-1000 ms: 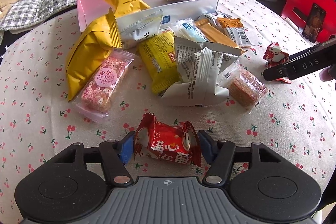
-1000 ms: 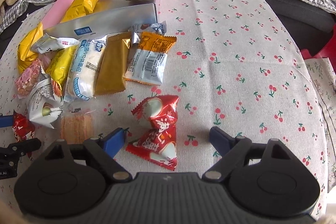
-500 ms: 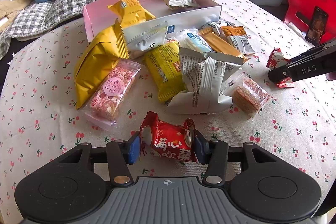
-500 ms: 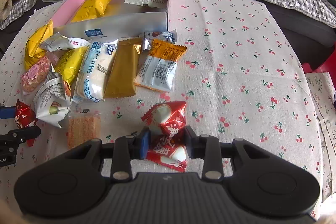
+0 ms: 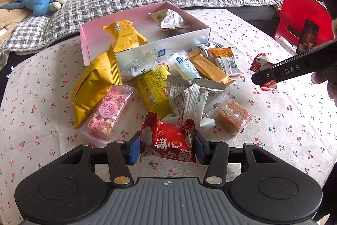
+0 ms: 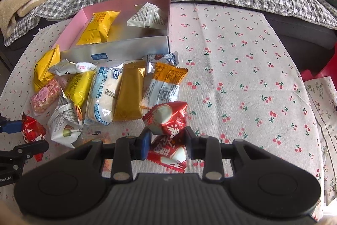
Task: Organize snacks
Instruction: 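Carry both red candies into the pink box and release them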
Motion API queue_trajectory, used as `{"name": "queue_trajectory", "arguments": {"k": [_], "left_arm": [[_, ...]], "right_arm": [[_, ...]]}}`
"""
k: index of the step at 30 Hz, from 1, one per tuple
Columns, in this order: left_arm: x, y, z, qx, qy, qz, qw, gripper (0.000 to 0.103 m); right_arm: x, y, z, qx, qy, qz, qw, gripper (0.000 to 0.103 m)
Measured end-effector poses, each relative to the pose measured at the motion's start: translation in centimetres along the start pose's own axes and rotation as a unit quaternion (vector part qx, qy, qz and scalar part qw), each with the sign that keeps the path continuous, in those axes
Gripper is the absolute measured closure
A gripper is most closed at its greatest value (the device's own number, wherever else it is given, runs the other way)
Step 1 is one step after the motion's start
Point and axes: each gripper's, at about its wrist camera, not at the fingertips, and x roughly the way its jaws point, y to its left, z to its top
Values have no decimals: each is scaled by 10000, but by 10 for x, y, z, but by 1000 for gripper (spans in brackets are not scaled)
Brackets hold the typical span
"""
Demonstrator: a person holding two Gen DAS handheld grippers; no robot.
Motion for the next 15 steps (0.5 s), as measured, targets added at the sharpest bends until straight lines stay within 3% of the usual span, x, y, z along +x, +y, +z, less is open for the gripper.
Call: {"name": "queue_trajectory", "arguments": {"k": [6,15], "left_arm": [[-9,-1,7,-121,-133,-183,9997,55],[-23,3,27,-211,-497,-133,9985,55]], "right_arm": [[-4,1,10,104,-92,144,9998,73],[-6,5,30,281,-226,320,9988,73]]}}
